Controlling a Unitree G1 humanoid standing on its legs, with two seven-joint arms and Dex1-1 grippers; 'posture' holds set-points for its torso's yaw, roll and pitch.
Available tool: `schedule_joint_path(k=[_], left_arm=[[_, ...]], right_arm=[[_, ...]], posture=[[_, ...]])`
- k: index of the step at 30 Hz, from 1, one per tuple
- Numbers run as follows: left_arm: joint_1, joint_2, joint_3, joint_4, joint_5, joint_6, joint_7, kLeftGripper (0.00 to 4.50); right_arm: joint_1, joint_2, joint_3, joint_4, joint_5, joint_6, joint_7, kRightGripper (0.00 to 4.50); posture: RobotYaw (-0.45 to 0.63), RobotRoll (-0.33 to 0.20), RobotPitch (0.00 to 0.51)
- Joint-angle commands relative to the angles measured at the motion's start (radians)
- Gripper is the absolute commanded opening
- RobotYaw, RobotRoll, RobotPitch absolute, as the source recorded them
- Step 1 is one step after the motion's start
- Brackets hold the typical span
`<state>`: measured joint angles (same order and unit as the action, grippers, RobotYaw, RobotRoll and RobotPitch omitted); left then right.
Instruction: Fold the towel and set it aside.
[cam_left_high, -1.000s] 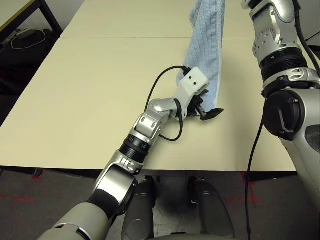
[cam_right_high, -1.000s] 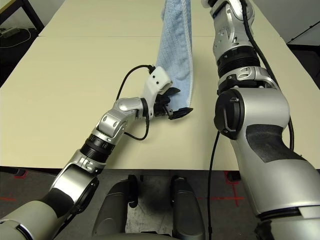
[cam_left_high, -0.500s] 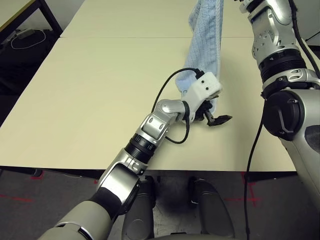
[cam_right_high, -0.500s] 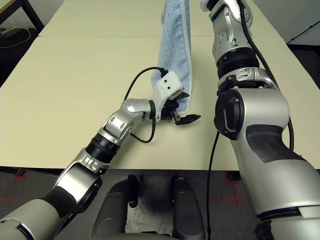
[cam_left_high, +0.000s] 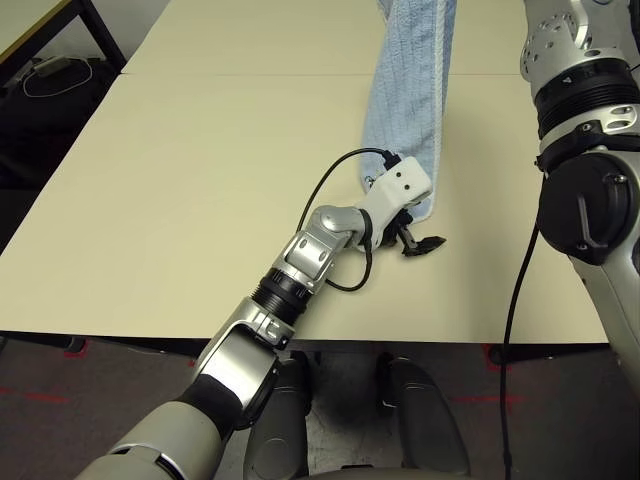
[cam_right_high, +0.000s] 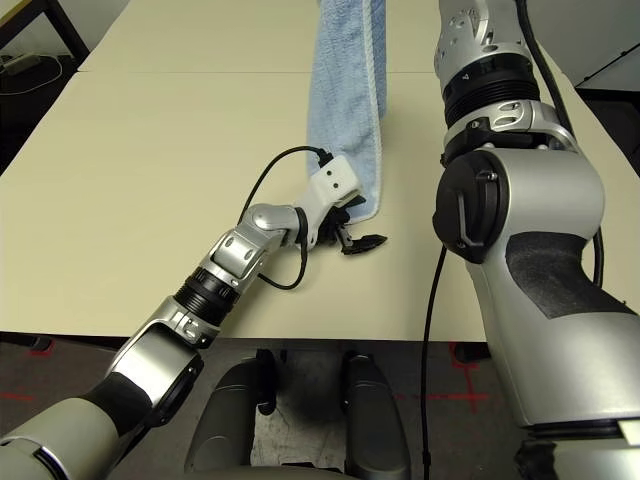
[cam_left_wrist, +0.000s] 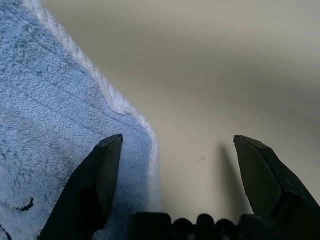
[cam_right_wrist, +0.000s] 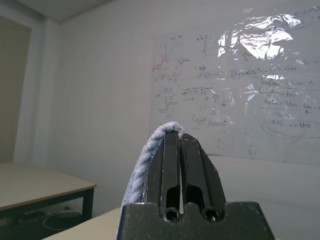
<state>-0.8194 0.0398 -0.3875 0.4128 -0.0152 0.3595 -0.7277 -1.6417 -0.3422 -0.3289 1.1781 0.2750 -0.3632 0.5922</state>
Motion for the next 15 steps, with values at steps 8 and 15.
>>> schedule_joint_path(k=[8, 15], left_arm=[[0.004, -0.001, 0.005, 0.034, 0.033, 0.034, 0.023, 3.95], [-0.011, -0.005, 0.027, 0.065, 0.032, 0.048, 0.046, 1.28]], right_arm=[[0.005, -0.004, -0.004, -0.060, 0.024, 0.013, 0.009, 0.00], [0.016, -0.004, 0.000, -0.072, 0.027, 0.020, 0.008, 0.00]], posture=[[0.01, 0.000, 0.206], [0.01, 0.000, 0.206]])
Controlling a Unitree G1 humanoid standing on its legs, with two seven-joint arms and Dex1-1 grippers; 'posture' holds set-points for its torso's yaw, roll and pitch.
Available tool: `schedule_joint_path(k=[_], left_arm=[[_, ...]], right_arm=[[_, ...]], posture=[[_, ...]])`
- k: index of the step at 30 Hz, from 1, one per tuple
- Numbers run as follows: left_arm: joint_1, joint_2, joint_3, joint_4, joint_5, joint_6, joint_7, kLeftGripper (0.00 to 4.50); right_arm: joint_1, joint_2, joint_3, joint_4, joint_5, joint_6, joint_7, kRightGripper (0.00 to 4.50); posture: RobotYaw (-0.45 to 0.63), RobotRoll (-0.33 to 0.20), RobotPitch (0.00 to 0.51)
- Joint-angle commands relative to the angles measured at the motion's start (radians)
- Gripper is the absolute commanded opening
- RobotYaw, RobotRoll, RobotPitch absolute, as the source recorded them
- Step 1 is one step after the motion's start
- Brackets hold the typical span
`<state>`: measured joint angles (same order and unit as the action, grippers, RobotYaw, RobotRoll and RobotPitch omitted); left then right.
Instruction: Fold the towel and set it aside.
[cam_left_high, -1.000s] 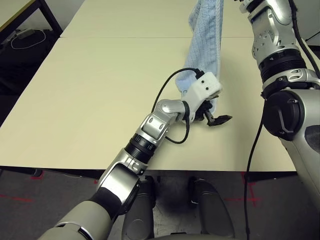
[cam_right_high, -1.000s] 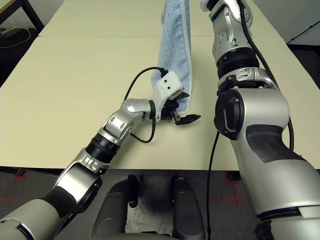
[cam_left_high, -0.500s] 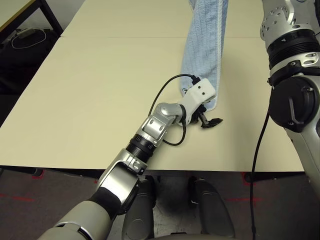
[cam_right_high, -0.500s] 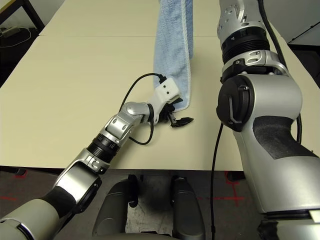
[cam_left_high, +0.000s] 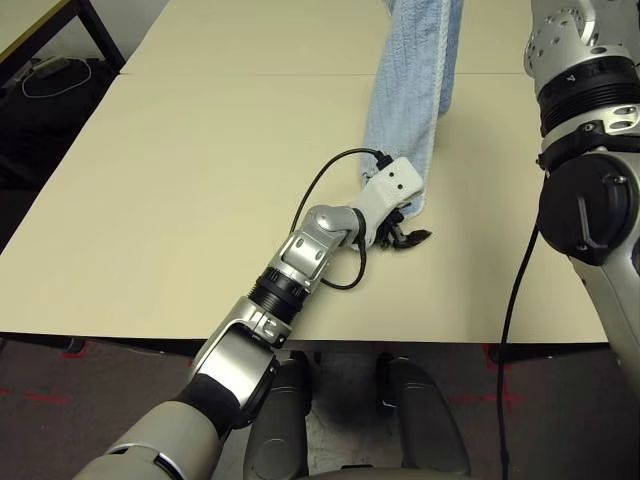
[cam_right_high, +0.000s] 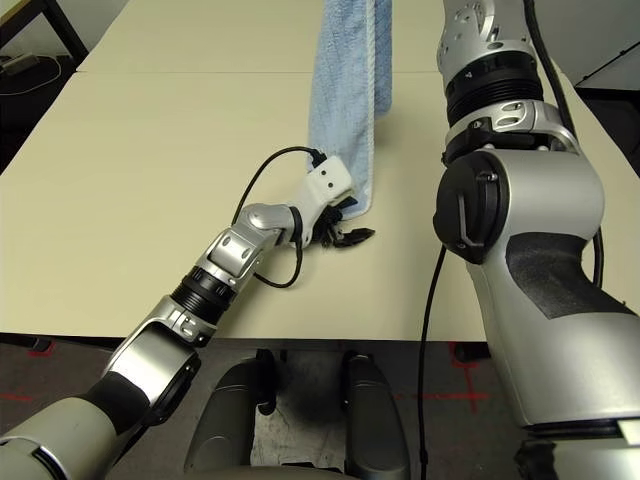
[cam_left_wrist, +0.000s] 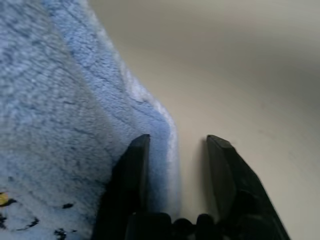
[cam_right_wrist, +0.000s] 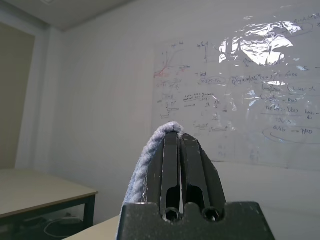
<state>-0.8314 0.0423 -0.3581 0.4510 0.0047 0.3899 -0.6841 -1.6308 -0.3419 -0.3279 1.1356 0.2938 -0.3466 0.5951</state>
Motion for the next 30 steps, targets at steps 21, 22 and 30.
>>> schedule_joint_path(k=[21, 22, 30], left_arm=[[0.044, 0.147, 0.100, -0.106, -0.036, 0.089, -0.040, 0.07], [0.056, 0.172, 0.116, -0.133, -0.043, 0.100, -0.044, 0.07], [0.123, 0.282, 0.222, -0.320, -0.149, 0.199, -0.091, 0.07]], right_arm=[[0.059, -0.054, 0.000, 0.006, -0.017, 0.006, -0.029, 0.00], [0.065, -0.058, 0.001, 0.007, -0.018, 0.006, -0.031, 0.00], [0.089, -0.062, 0.004, 0.018, -0.024, 0.007, -0.037, 0.00]], posture=[[0.00, 0.000, 0.212], [0.00, 0.000, 0.212], [0.02, 0.000, 0.215]])
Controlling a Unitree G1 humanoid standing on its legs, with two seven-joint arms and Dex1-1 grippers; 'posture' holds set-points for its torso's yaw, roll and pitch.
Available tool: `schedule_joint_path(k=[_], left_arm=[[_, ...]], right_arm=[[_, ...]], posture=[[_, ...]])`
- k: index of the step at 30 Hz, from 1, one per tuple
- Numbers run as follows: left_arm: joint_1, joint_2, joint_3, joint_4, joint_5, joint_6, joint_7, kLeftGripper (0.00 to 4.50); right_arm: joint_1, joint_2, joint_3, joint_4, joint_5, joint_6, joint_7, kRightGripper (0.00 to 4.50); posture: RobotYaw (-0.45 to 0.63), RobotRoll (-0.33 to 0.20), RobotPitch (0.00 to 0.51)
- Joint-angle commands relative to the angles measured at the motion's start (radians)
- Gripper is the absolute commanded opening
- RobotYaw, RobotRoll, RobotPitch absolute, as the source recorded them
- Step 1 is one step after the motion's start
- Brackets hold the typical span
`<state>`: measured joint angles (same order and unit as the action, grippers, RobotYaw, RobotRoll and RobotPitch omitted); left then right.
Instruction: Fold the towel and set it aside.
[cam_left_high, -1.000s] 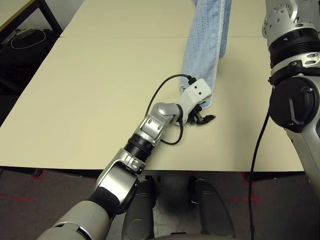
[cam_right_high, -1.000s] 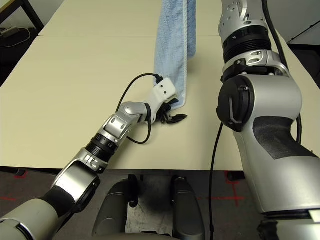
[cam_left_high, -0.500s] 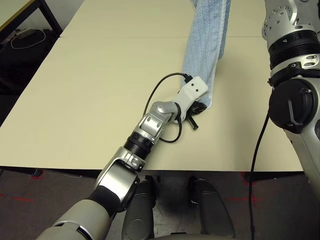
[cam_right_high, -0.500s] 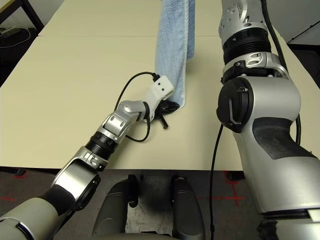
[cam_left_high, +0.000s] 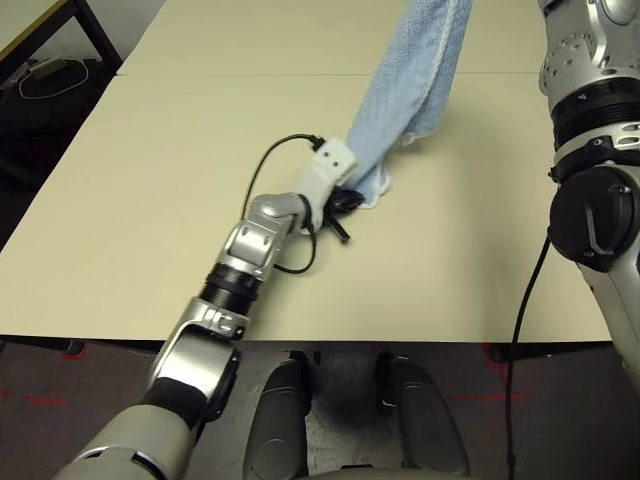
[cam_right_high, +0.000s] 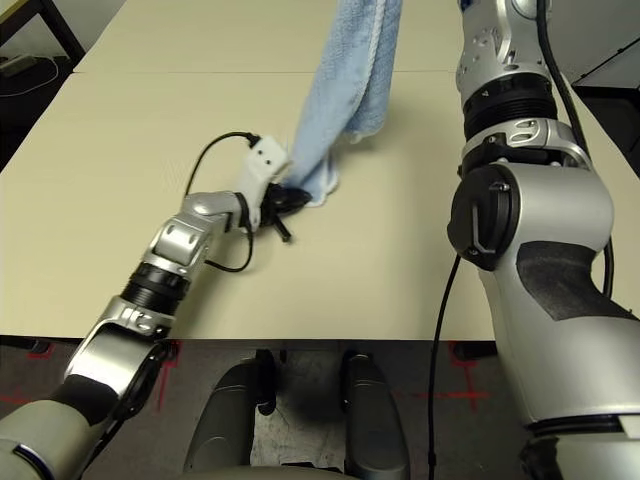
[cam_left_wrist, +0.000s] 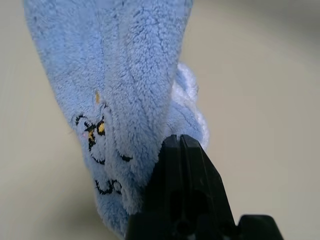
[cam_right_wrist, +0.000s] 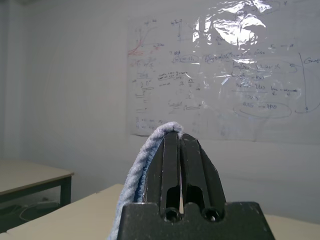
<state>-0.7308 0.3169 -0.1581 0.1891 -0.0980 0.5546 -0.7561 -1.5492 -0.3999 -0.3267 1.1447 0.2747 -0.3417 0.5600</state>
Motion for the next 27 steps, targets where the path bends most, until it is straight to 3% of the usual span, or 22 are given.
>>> schedule_joint_path(k=[1, 9, 12, 22, 27], left_arm=[[0.026, 0.011, 0.029, -0.067, -0.058, 0.039, -0.024, 0.07], [0.050, 0.029, 0.018, -0.049, -0.033, -0.042, 0.004, 0.07], [0.041, 0.012, -0.011, -0.035, -0.013, -0.079, 0.015, 0.74], [-0.010, -0.045, -0.141, 0.059, 0.085, -0.151, 0.011, 4.49], [-0.011, -0.040, -0.154, 0.060, 0.088, -0.150, -0.004, 4.49]], right_arm=[[0.009, -0.004, 0.003, 0.011, -0.007, 0.003, -0.002, 0.00], [0.037, -0.013, 0.004, 0.006, -0.007, 0.017, 0.021, 0.00], [0.032, -0.012, 0.006, 0.004, -0.009, 0.022, 0.020, 0.00], [0.002, 0.004, 0.012, 0.001, -0.006, 0.030, 0.019, 0.00], [-0.006, 0.007, 0.011, -0.007, -0.003, 0.031, 0.022, 0.00]], posture=[[0.02, 0.000, 0.215], [0.02, 0.000, 0.214], [0.03, 0.000, 0.216], [0.01, 0.000, 0.226], [0.01, 0.000, 0.232]])
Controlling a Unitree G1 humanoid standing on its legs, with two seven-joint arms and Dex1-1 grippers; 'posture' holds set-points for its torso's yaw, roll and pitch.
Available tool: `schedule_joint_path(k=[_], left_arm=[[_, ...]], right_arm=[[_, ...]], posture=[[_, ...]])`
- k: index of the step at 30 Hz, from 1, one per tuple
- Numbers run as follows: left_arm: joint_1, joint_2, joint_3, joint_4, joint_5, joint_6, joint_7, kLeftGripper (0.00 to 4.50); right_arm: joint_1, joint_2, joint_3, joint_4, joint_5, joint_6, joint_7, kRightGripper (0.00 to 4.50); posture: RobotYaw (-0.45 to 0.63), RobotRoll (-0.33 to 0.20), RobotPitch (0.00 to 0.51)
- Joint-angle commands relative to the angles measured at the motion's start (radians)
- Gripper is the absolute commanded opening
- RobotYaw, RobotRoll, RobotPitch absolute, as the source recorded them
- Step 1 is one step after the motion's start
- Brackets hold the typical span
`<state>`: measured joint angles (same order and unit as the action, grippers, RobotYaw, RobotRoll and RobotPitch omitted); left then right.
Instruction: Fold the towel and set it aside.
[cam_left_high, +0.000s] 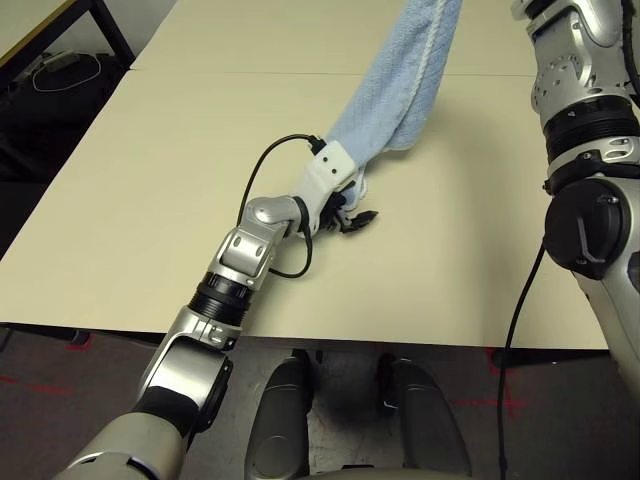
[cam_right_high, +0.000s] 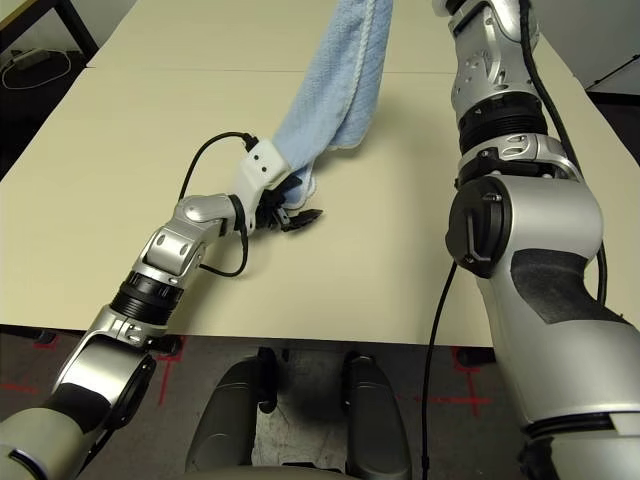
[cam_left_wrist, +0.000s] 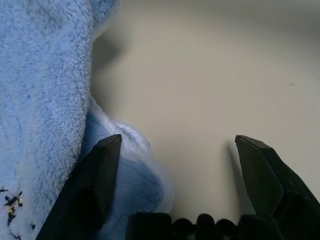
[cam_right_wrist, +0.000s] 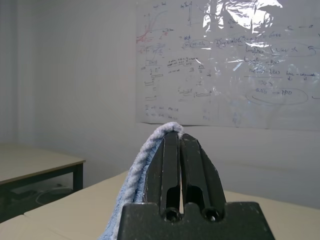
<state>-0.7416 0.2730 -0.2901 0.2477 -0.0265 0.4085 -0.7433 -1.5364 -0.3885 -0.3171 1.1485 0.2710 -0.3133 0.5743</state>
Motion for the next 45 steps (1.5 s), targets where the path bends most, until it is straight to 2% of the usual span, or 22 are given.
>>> schedule_joint_path(k=[1, 9, 18, 21, 31, 37, 45], left_arm=[[0.004, 0.006, -0.025, -0.002, 0.018, -0.002, -0.020, 4.49], [0.015, 0.062, -0.029, 0.014, 0.077, 0.010, 0.005, 4.49], [0.014, 0.095, 0.015, -0.011, 0.063, 0.067, 0.023, 4.49], [0.016, 0.093, 0.023, 0.004, 0.062, 0.077, 0.028, 3.93], [0.035, 0.123, 0.012, 0.045, 0.072, 0.091, 0.006, 0.07], [0.034, 0.147, 0.015, 0.036, 0.062, 0.100, -0.030, 0.02], [0.036, 0.175, 0.208, -0.161, -0.123, 0.247, -0.056, 0.02]], right_arm=[[-0.018, -0.003, 0.002, -0.014, 0.002, 0.003, 0.009, 0.00], [-0.013, 0.000, -0.002, -0.030, 0.009, 0.004, 0.011, 0.00], [-0.011, 0.005, -0.003, -0.030, 0.010, 0.002, 0.010, 0.00], [-0.013, 0.005, -0.003, -0.029, 0.010, 0.003, 0.010, 0.00], [-0.013, -0.001, -0.003, -0.029, 0.008, 0.002, 0.011, 0.00], [-0.005, -0.008, -0.003, -0.023, 0.004, 0.003, 0.008, 0.00], [0.131, -0.049, -0.009, -0.014, 0.003, 0.003, 0.035, 0.00]], posture=[[0.01, 0.000, 0.230], [0.00, 0.000, 0.233], [0.01, 0.000, 0.235], [0.00, 0.000, 0.235], [0.00, 0.000, 0.240], [-0.01, 0.000, 0.240], [0.00, 0.000, 0.252]])
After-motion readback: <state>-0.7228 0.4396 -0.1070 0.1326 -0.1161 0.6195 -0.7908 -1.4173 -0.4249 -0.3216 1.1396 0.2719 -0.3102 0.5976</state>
